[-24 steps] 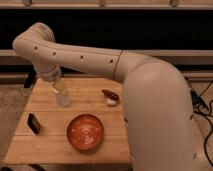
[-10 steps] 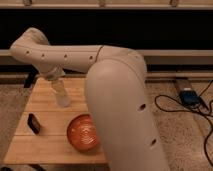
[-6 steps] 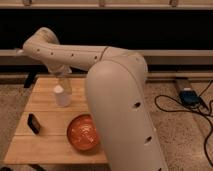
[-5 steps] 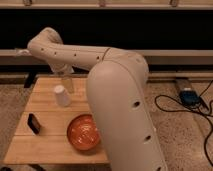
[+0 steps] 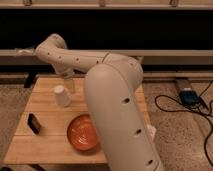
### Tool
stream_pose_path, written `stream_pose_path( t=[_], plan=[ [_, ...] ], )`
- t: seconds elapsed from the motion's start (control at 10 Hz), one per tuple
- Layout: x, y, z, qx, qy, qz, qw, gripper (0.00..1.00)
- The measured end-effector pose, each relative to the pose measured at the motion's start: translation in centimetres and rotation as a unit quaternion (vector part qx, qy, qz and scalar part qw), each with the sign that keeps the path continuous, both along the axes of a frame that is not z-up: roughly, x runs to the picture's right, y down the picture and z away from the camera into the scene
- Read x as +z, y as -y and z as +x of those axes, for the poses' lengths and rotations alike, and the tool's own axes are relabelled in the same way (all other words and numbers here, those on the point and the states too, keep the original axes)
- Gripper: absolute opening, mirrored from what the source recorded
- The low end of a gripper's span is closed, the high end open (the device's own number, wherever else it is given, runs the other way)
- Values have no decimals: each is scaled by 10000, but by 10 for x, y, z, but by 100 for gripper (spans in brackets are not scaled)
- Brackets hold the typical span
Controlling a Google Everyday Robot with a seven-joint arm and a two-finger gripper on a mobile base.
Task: Place the ceramic cup over the eraser
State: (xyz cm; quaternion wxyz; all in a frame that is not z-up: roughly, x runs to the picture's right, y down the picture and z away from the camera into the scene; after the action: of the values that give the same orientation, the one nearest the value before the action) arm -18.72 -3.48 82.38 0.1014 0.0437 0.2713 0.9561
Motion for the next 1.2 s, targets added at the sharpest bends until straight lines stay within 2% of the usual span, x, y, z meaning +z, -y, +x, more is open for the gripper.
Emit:
stream_pose_path(
  t=[0.1, 0.2, 0.5, 0.8, 1.0, 1.2],
  plan=[
    [9, 2, -2, -16, -10, 22, 10000, 80],
    [25, 5, -1, 10, -117, -78, 9999, 80],
    [50, 4, -10, 80, -212, -534, 9983, 80],
    [67, 5, -27, 407, 1, -843, 9956, 80],
    [71, 5, -40, 495, 218, -758, 9957, 80],
    [70, 1, -62, 447, 442, -651, 9959, 80]
  ],
)
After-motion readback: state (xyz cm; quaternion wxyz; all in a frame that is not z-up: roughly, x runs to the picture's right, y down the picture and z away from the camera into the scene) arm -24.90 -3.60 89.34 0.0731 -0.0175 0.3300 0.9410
